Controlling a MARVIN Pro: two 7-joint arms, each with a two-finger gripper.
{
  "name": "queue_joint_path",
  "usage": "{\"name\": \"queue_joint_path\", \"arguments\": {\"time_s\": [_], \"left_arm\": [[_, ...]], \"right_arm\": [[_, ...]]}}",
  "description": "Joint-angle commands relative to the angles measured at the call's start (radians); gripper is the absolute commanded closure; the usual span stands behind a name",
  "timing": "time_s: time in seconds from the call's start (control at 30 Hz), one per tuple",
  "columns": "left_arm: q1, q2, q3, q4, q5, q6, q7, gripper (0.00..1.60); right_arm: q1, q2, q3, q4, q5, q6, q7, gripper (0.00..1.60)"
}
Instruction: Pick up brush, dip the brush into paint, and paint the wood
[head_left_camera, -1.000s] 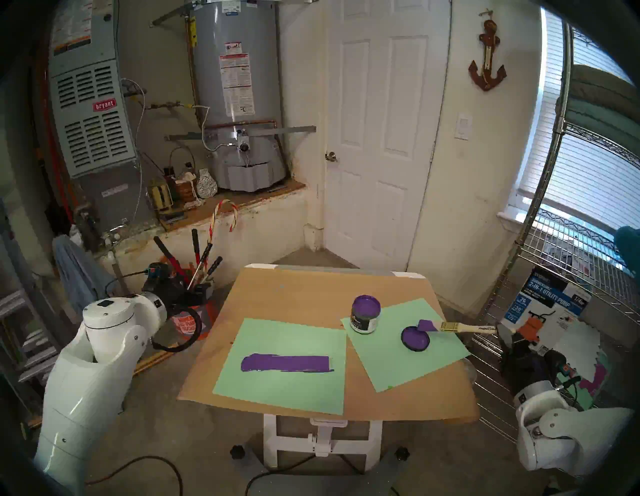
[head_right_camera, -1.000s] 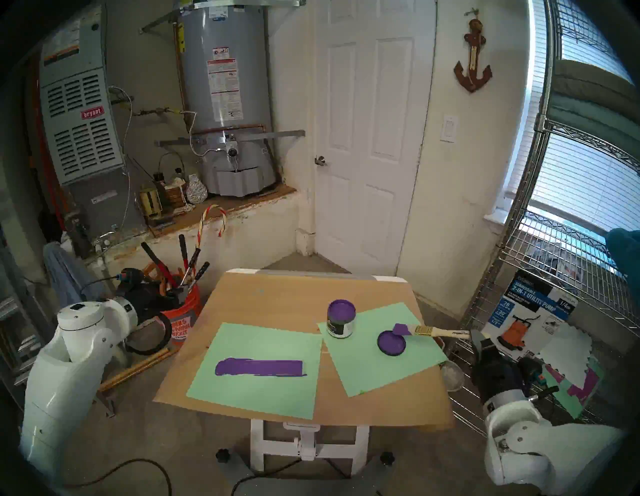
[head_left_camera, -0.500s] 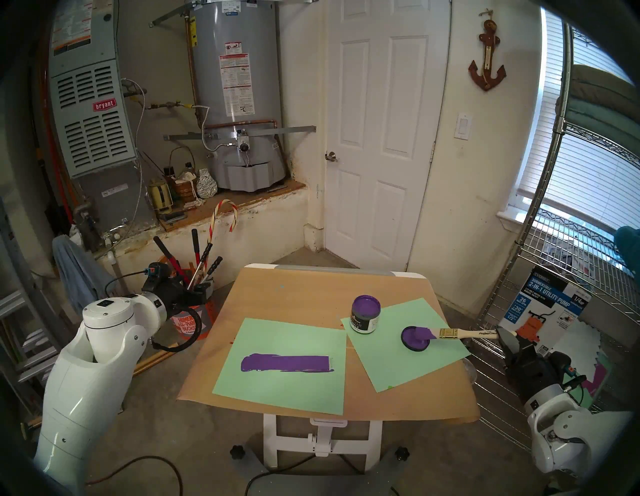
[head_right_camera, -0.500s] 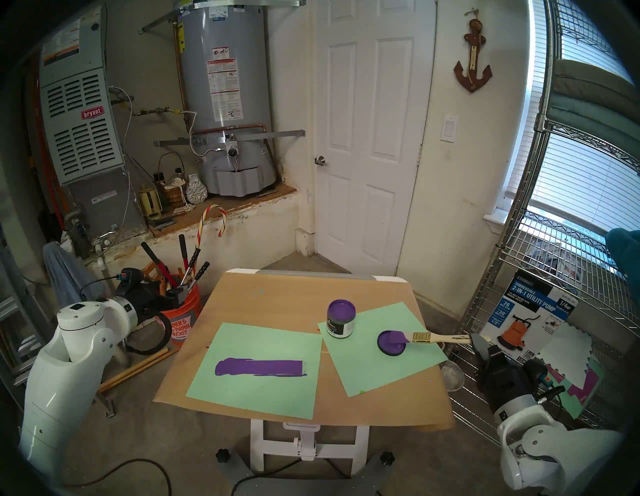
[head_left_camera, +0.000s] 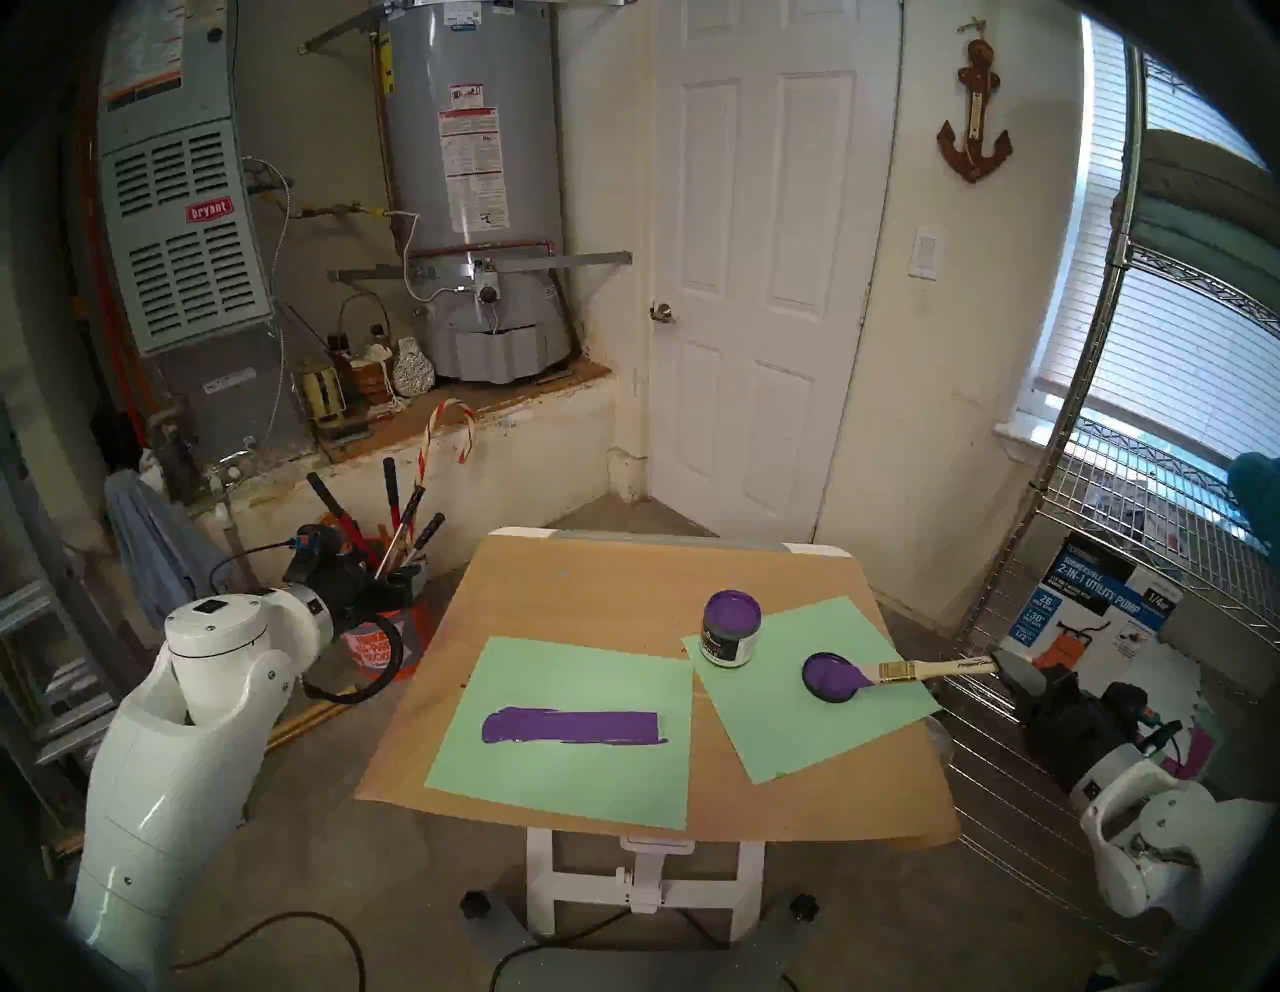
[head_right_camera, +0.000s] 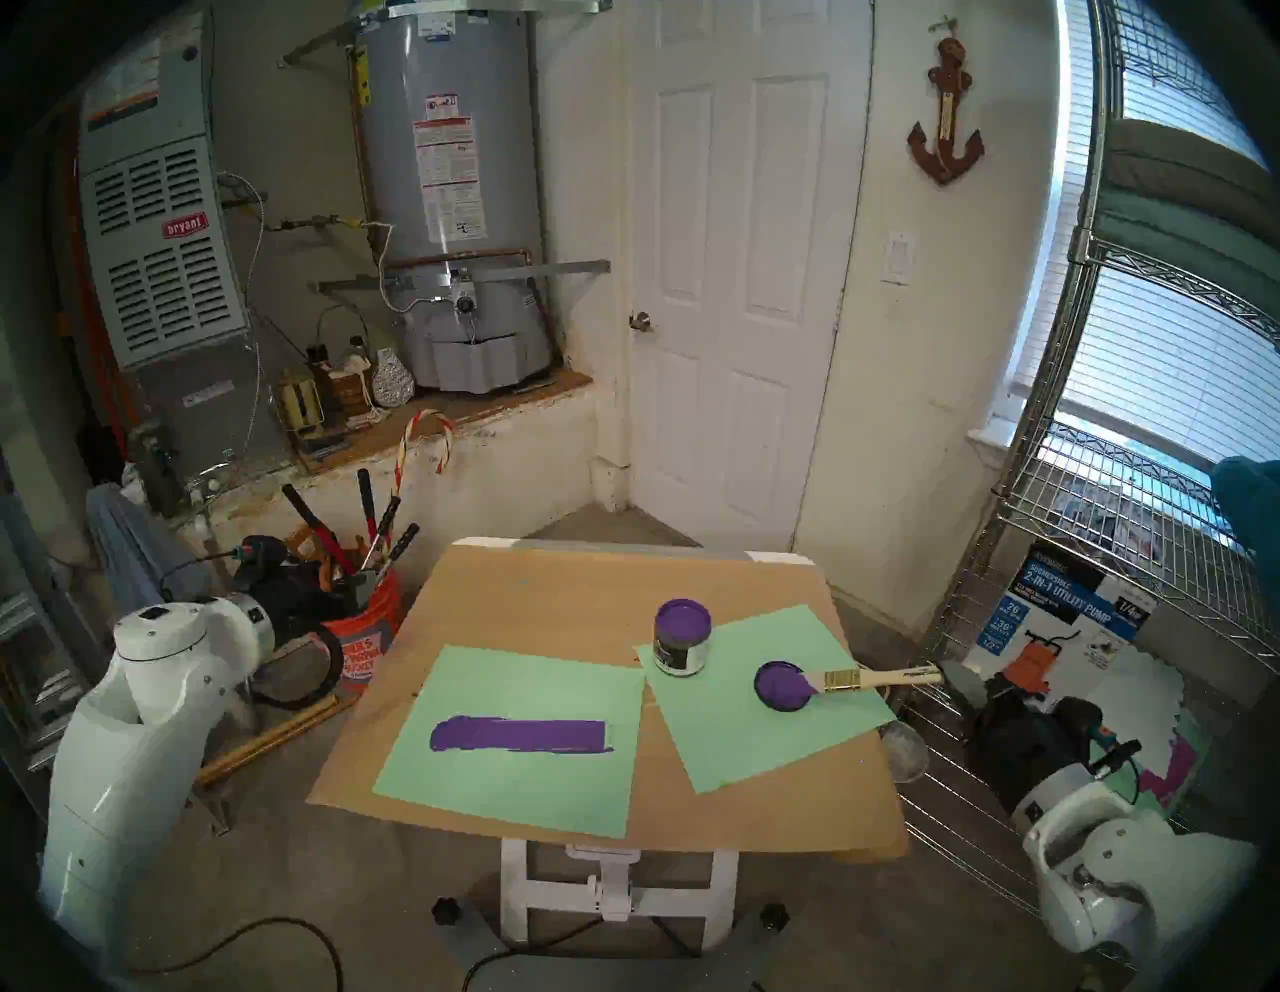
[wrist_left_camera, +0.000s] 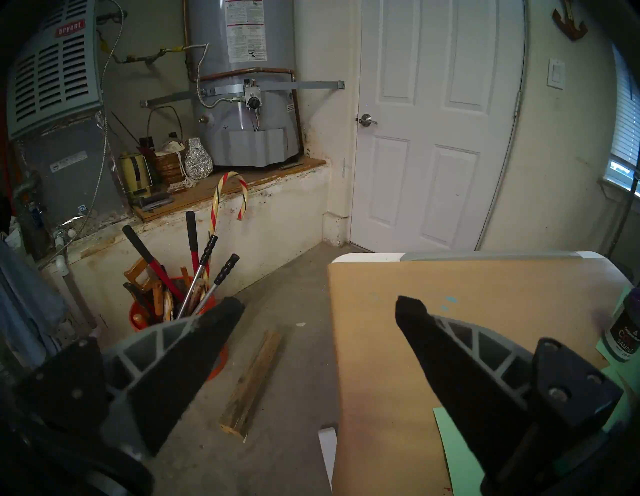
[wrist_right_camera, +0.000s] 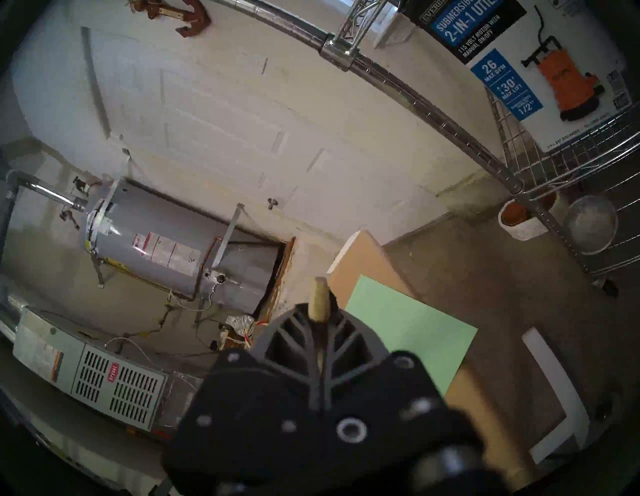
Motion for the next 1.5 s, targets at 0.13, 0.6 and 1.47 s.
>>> {"name": "queue_joint_path", "arguments": {"time_s": [0.13,0.6,1.47], "left_arm": [[-0.005,0.001,-0.011,-0.018,-0.002,-0.003,0.002,0.0],[-0.005,0.001,-0.011,-0.018,-0.002,-0.003,0.002,0.0],[-0.005,0.001,-0.011,-0.018,-0.002,-0.003,0.002,0.0]], "right_arm": [[0.078,0.065,-0.081,-0.003,0.025,-0.071,-0.058,1.6],[0.145,0.092,-0.122,0.019,0.061,-0.094,-0.071,1.6],[0.348,0.214,-0.341,0.06,0.127,-0.205,-0.101,1.6]]}}
